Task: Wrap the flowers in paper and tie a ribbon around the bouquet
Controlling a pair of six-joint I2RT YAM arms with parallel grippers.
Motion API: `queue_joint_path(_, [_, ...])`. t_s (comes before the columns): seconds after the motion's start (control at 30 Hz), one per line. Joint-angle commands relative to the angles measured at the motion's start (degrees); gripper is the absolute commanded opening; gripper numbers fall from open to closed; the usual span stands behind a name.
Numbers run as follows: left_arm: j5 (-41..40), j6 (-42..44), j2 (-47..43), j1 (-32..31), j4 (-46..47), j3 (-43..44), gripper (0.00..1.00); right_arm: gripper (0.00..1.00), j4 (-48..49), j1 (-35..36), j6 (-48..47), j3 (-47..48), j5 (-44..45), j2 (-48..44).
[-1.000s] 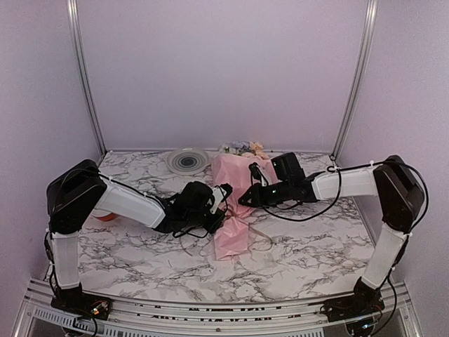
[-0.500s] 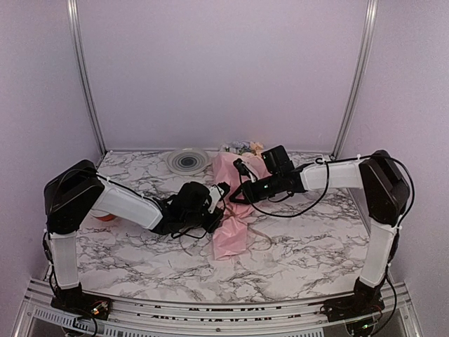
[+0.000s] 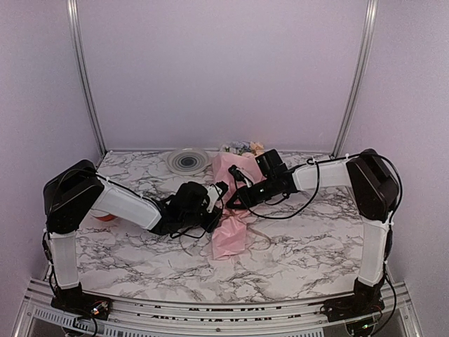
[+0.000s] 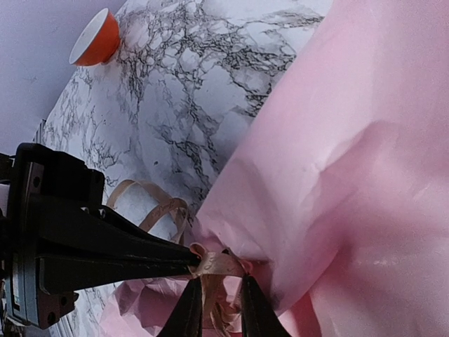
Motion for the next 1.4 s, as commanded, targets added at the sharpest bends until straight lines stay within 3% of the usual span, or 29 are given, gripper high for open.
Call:
queue_joint_path(0.0, [0.45, -0.35, -1.66, 0.35, 1.23, -0.53, 0.00, 0.20, -1.37, 0.46, -1.43, 1.27, 0.61, 0.18])
queue_joint_path(0.23, [0.50, -0.30, -1.86, 0.35, 1.25, -0.88, 0.00, 0.24, -0.73, 0.46, -1.15, 1.30, 3.63, -0.34])
queue_joint_path(0.4, [0.19, -0.24, -2.03, 0.43, 1.29, -0.96, 0.00, 0.17, 0.36, 0.46, -0.86, 1.53, 4.59, -1.30])
queue_joint_path(0.83, [0.38, -0.17, -1.73, 0.61, 1.71, -0.70, 0.00, 0.17, 0.12, 0.62, -1.92, 2.03, 5.04, 0.82])
queue_joint_path(1.07, [0.11, -0.42, -1.55, 0.78, 1.82, -0.70, 0.00, 0.06, 0.55, 1.20, -1.61, 1.83, 2.33, 0.95])
queue_joint_path(1.37, [-0.07, -0.53, -1.37, 0.97, 2.08, -0.59, 0.00, 0.00, 1.57, 1.34, -1.11, 0.89, 1.70, 0.22])
